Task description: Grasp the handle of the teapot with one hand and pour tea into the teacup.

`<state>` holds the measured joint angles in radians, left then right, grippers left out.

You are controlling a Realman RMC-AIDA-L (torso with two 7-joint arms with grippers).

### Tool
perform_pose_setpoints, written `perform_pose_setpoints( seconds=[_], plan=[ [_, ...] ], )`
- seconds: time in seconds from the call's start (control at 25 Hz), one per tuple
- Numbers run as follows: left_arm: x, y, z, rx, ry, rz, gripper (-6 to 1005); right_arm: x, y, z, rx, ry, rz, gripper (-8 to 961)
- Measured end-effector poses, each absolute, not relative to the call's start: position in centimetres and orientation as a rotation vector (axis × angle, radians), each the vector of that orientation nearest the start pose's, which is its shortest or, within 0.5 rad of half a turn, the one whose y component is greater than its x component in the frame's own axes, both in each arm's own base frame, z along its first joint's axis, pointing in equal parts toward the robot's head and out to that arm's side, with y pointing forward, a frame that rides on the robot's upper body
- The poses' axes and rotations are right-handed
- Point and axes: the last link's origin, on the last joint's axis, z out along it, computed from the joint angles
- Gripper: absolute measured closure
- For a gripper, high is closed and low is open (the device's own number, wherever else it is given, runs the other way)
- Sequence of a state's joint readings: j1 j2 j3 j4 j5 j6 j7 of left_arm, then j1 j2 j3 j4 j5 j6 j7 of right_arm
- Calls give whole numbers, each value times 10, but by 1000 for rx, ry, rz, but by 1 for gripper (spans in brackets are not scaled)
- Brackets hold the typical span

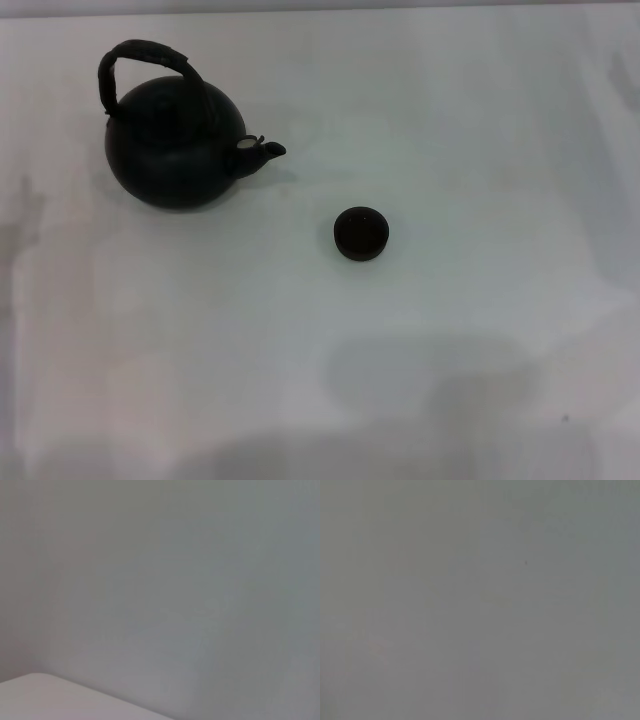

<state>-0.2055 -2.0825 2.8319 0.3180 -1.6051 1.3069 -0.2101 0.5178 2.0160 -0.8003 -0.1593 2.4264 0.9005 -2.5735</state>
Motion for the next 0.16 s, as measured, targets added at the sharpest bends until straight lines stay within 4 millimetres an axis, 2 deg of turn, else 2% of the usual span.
perform_pose_setpoints(
  seconds=[0.16],
  plan=[
    [-377, 239, -21, -1248, -886, -769, 108, 366, 373, 43, -1556, 779, 638, 109]
  ],
)
